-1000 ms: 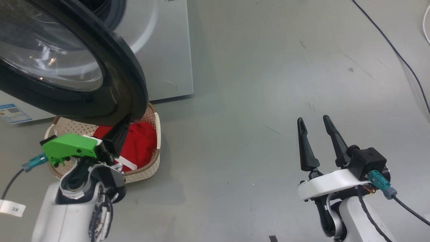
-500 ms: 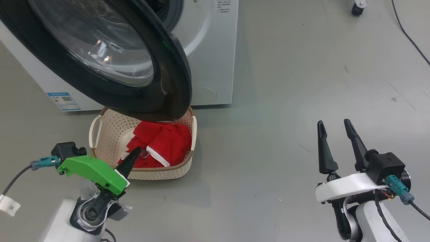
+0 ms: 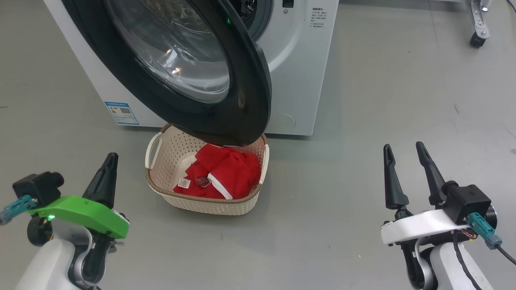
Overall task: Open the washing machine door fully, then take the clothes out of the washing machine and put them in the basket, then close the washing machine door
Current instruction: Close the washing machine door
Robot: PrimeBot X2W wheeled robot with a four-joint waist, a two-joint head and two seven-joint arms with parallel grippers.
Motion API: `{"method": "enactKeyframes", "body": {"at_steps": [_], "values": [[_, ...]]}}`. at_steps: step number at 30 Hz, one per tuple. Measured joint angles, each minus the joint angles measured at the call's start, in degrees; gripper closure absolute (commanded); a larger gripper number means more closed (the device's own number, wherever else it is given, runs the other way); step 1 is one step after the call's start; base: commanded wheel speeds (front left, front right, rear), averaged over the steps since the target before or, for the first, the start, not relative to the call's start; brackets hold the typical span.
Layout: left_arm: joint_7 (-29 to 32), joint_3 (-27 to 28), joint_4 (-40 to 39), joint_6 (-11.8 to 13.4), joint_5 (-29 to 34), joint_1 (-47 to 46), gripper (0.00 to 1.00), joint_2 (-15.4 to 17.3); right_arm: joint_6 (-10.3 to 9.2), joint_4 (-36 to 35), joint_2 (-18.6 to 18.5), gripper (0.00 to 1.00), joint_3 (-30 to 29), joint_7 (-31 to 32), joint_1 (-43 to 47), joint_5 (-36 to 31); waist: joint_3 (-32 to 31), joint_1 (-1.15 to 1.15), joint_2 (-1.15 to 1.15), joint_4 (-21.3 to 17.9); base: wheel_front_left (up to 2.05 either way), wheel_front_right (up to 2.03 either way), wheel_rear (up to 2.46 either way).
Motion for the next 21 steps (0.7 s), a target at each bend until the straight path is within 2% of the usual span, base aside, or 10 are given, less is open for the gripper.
{"method": "enactKeyframes", "body": {"at_steps": [8,13,14,15,16,17,21], "values": [[-9.9,-0.7,-1.6,-0.2,8.0,2.6,1.00,0.8,0.29,0.0,0.1,0.00,0.1,0.0,0.1,0.0,-0.3,0.00,0.00,1.0,0.00,0.00,0.00],[-10.5,-1.1,-2.5,0.1,12.1,4.2,1.00,1.2,0.35,0.0,0.2,0.00,0.1,0.0,0.4,-0.1,-0.4,0.00,0.00,1.3,0.00,0.00,0.00],[-10.5,-1.1,-2.6,0.4,12.4,4.6,0.95,1.1,0.35,0.0,0.2,0.00,0.0,0.0,0.5,-0.1,-0.4,0.00,0.00,1.3,0.00,0.00,0.00],[-10.5,-1.1,-2.7,0.7,13.0,4.8,0.61,1.2,0.36,0.0,0.2,0.00,0.0,0.0,0.7,-0.1,-0.4,0.00,0.00,1.3,0.00,0.00,0.00],[-10.5,-1.0,-2.8,1.1,13.8,5.1,0.34,1.1,0.36,0.0,0.3,0.00,0.0,0.0,0.8,-0.1,-0.4,0.00,0.00,1.3,0.00,0.00,0.00],[-10.5,-0.9,-2.8,1.4,14.5,5.3,0.00,1.1,0.37,0.0,0.3,0.00,0.0,0.0,1.0,-0.1,-0.4,0.00,0.00,1.3,0.00,0.00,0.00],[-10.3,-0.7,-3.3,2.1,16.2,6.1,0.00,0.4,0.60,0.0,0.4,0.00,-0.1,0.0,1.1,-0.1,-0.4,0.00,0.00,1.4,0.00,0.00,0.00]]}}
